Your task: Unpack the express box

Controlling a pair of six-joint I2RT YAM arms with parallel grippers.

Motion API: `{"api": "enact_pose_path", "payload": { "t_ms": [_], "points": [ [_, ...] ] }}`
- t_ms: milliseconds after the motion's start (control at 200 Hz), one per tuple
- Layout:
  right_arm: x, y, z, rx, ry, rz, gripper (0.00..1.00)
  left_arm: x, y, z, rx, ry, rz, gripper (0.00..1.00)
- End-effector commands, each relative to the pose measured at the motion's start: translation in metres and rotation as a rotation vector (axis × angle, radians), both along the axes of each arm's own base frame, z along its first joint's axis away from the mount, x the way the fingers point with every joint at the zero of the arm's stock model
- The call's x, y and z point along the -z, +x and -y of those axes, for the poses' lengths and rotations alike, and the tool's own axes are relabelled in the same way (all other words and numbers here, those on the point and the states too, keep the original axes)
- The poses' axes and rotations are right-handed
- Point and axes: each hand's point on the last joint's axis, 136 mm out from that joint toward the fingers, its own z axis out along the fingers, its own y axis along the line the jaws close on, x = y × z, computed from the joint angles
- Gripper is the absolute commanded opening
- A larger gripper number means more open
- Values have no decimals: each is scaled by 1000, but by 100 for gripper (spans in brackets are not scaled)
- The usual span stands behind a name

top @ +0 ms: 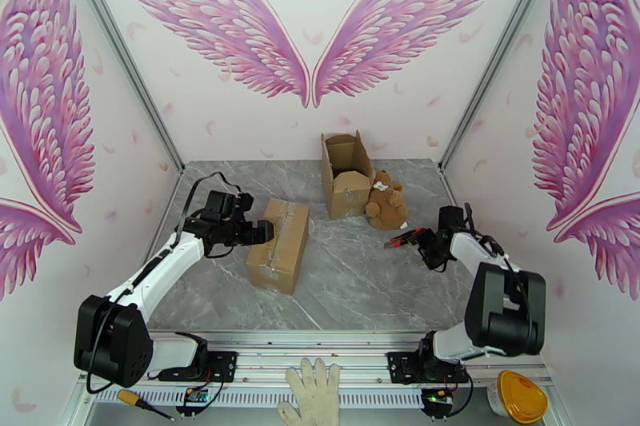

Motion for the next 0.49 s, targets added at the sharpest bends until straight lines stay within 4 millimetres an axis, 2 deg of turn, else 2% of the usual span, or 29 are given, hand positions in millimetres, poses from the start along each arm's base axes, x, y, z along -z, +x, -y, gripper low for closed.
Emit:
{"api": "enact_pose_path", "payload": {
  "t_ms": [0, 185, 290, 385, 490],
  "points": [
    [-13, 43, 2, 23, 55, 101, 61, 0, -16, 23, 117, -66, -13, 92],
    [-8, 64, 16, 57, 20, 63, 63, 1, -19, 43, 151, -119, -39, 92],
    [4, 70, 21, 54, 15, 12, 64, 0, -14, 53, 140, -156, -43, 92],
    [20, 70, 20, 41, 26, -57, 64, -3, -9, 63, 132, -187, -41, 92],
    [28, 65, 19, 34, 32, -89, 65, -6, -2, 69, 113, -195, -32, 93]
  ]
}}
